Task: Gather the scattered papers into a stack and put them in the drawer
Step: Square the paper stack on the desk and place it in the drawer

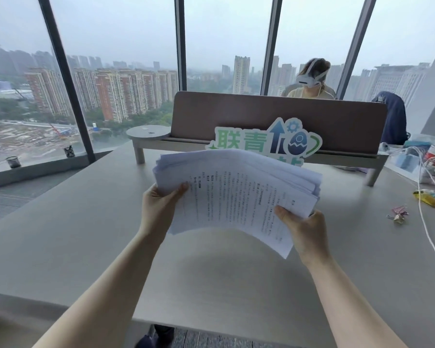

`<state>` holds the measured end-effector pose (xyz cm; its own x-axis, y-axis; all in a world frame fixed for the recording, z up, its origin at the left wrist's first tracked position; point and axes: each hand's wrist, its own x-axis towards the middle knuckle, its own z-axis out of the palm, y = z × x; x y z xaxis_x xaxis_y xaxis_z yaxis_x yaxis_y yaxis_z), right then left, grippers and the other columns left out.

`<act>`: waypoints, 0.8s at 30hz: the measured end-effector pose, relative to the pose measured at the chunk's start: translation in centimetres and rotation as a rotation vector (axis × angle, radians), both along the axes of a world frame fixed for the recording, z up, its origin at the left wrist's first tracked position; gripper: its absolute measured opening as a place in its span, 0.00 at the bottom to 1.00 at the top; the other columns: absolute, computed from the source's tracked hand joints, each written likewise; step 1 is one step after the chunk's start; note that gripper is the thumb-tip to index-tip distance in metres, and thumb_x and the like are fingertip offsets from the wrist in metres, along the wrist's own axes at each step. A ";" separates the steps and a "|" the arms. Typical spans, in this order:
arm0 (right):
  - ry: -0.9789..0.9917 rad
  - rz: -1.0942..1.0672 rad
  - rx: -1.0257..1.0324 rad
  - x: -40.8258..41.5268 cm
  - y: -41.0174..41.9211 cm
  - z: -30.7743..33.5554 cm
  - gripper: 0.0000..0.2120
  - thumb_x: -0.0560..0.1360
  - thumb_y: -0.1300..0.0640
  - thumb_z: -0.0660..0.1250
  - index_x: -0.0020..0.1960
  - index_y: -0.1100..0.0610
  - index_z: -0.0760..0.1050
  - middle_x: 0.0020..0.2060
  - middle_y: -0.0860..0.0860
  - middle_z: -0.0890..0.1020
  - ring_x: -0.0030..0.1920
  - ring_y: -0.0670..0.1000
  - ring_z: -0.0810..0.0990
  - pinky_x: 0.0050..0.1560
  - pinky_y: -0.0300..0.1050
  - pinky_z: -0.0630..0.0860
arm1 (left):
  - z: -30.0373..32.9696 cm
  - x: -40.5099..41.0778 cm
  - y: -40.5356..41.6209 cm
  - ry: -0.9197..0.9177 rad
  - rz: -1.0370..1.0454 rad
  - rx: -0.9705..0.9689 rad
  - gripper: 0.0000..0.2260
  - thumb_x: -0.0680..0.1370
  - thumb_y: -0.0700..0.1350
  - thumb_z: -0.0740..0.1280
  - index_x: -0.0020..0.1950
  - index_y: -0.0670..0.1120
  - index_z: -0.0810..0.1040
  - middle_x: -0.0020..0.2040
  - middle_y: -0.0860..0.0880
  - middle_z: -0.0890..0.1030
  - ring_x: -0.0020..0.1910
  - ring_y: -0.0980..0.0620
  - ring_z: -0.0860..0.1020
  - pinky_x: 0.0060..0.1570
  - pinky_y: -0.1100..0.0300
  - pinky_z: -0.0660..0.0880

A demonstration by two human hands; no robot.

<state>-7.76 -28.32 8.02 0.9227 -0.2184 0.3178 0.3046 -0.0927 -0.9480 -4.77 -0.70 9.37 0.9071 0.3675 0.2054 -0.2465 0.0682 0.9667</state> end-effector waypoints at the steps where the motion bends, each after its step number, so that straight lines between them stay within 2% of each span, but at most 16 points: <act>1: 0.027 -0.023 -0.033 -0.1 0.1 -0.3 0.07 0.72 0.62 0.74 0.46 0.51 0.82 0.39 0.42 0.86 0.45 0.47 0.85 0.38 0.39 0.80 | -0.6 -0.1 0.1 0.008 0.003 0.029 0.06 0.70 0.45 0.76 0.41 0.49 0.80 0.38 0.52 0.83 0.38 0.51 0.79 0.41 0.56 0.75; 3: 0.059 -0.073 -0.111 -0.4 0.3 -0.9 0.13 0.73 0.60 0.73 0.56 0.50 0.78 0.48 0.43 0.84 0.52 0.51 0.83 0.44 0.45 0.80 | -1.9 -0.4 0.5 0.021 -0.002 0.074 0.13 0.69 0.46 0.76 0.50 0.50 0.77 0.45 0.47 0.84 0.44 0.46 0.81 0.47 0.50 0.77; 5: -0.039 -0.179 -0.184 -0.7 0.2 -0.2 0.26 0.74 0.59 0.71 0.68 0.45 0.67 0.56 0.41 0.78 0.55 0.47 0.79 0.49 0.47 0.78 | -1.9 -0.2 0.8 -0.008 0.034 0.112 0.24 0.70 0.45 0.75 0.62 0.56 0.70 0.52 0.43 0.81 0.47 0.45 0.81 0.49 0.48 0.78; 6: -0.119 -0.228 -0.242 -0.7 0.2 0.6 0.30 0.75 0.59 0.70 0.71 0.43 0.62 0.58 0.42 0.76 0.56 0.47 0.77 0.51 0.46 0.77 | -1.4 0.0 0.9 -0.047 0.060 0.164 0.30 0.71 0.45 0.75 0.68 0.59 0.66 0.54 0.43 0.79 0.48 0.47 0.80 0.50 0.50 0.78; 8: -0.267 -0.286 -0.434 -0.2 0.5 2.1 0.32 0.76 0.60 0.69 0.75 0.45 0.60 0.62 0.46 0.76 0.59 0.48 0.76 0.53 0.43 0.73 | 0.0 0.4 0.7 -0.154 0.063 0.285 0.36 0.71 0.44 0.75 0.73 0.63 0.61 0.62 0.49 0.76 0.56 0.51 0.78 0.57 0.54 0.76; 9: -0.310 -0.304 -0.549 0.2 0.7 2.5 0.31 0.76 0.61 0.68 0.75 0.47 0.62 0.62 0.49 0.76 0.60 0.48 0.75 0.52 0.41 0.71 | 0.7 0.6 0.6 -0.204 0.059 0.352 0.37 0.71 0.44 0.75 0.74 0.63 0.61 0.64 0.53 0.73 0.60 0.54 0.76 0.61 0.58 0.73; 11: -0.307 -0.343 -0.713 0.8 0.7 3.0 0.25 0.77 0.60 0.67 0.72 0.52 0.69 0.60 0.53 0.77 0.58 0.51 0.76 0.50 0.40 0.69 | 1.6 1.1 0.6 -0.231 0.097 0.519 0.34 0.71 0.44 0.75 0.74 0.59 0.66 0.62 0.55 0.73 0.57 0.60 0.73 0.60 0.67 0.71; 12: -0.292 -0.372 -0.743 1.0 0.6 3.0 0.21 0.77 0.58 0.67 0.69 0.53 0.73 0.58 0.54 0.78 0.57 0.53 0.78 0.49 0.40 0.70 | 1.8 1.4 0.8 -0.220 0.124 0.614 0.30 0.71 0.44 0.75 0.71 0.56 0.71 0.60 0.54 0.73 0.54 0.60 0.73 0.58 0.66 0.72; 14: -0.273 -0.404 -0.717 1.1 0.2 2.8 0.15 0.76 0.56 0.66 0.62 0.54 0.79 0.56 0.54 0.77 0.56 0.54 0.79 0.49 0.41 0.72 | 1.9 1.5 1.1 -0.214 0.164 0.700 0.21 0.71 0.44 0.75 0.63 0.50 0.79 0.58 0.51 0.76 0.52 0.57 0.73 0.59 0.58 0.74; 16: -0.292 -0.354 -0.691 1.0 -0.1 2.3 0.15 0.74 0.55 0.65 0.60 0.53 0.80 0.57 0.53 0.77 0.55 0.51 0.78 0.51 0.42 0.72 | 1.5 1.3 1.1 -0.232 0.184 0.615 0.18 0.71 0.44 0.74 0.60 0.49 0.77 0.57 0.52 0.77 0.52 0.56 0.74 0.56 0.60 0.74; 18: -0.286 -0.298 -0.602 1.0 -0.3 2.1 0.16 0.75 0.59 0.67 0.62 0.52 0.78 0.58 0.50 0.77 0.56 0.49 0.77 0.54 0.43 0.72 | 1.5 1.3 1.2 -0.211 0.142 0.482 0.24 0.71 0.45 0.74 0.64 0.52 0.70 0.59 0.53 0.76 0.53 0.55 0.74 0.54 0.65 0.71; 20: -0.214 -0.274 -0.458 1.1 -0.4 2.1 0.17 0.76 0.62 0.67 0.62 0.49 0.77 0.55 0.47 0.79 0.55 0.48 0.76 0.54 0.46 0.74 | 1.1 1.9 1.6 -0.112 0.008 0.312 0.31 0.70 0.42 0.76 0.68 0.56 0.66 0.56 0.51 0.77 0.52 0.53 0.76 0.54 0.63 0.74; 21: -0.192 -0.249 -0.415 1.1 -0.3 2.1 0.16 0.76 0.63 0.66 0.61 0.48 0.78 0.53 0.47 0.79 0.54 0.49 0.77 0.53 0.47 0.75 | 1.0 2.1 1.7 -0.054 -0.064 0.209 0.32 0.69 0.40 0.76 0.69 0.55 0.67 0.55 0.49 0.78 0.51 0.52 0.77 0.54 0.60 0.76; 22: -0.186 -0.227 -0.388 1.0 -0.1 2.2 0.16 0.77 0.64 0.65 0.59 0.48 0.79 0.52 0.46 0.80 0.54 0.49 0.78 0.52 0.46 0.76 | 0.8 2.3 1.8 -0.014 -0.116 0.135 0.30 0.68 0.38 0.76 0.66 0.52 0.71 0.53 0.47 0.79 0.50 0.49 0.78 0.53 0.57 0.77; 24: -0.204 -0.214 -0.335 0.7 0.4 2.7 0.15 0.77 0.64 0.65 0.58 0.48 0.79 0.50 0.42 0.80 0.53 0.47 0.79 0.50 0.38 0.75 | 0.8 2.4 1.8 -0.013 -0.122 0.112 0.17 0.68 0.34 0.74 0.52 0.49 0.80 0.46 0.47 0.82 0.46 0.47 0.78 0.47 0.56 0.78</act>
<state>-7.05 -27.90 10.76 0.7790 -0.2521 0.5741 0.4224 -0.4657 -0.7777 -2.36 1.07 10.19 0.9406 0.2293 0.2505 -0.2552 -0.0093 0.9668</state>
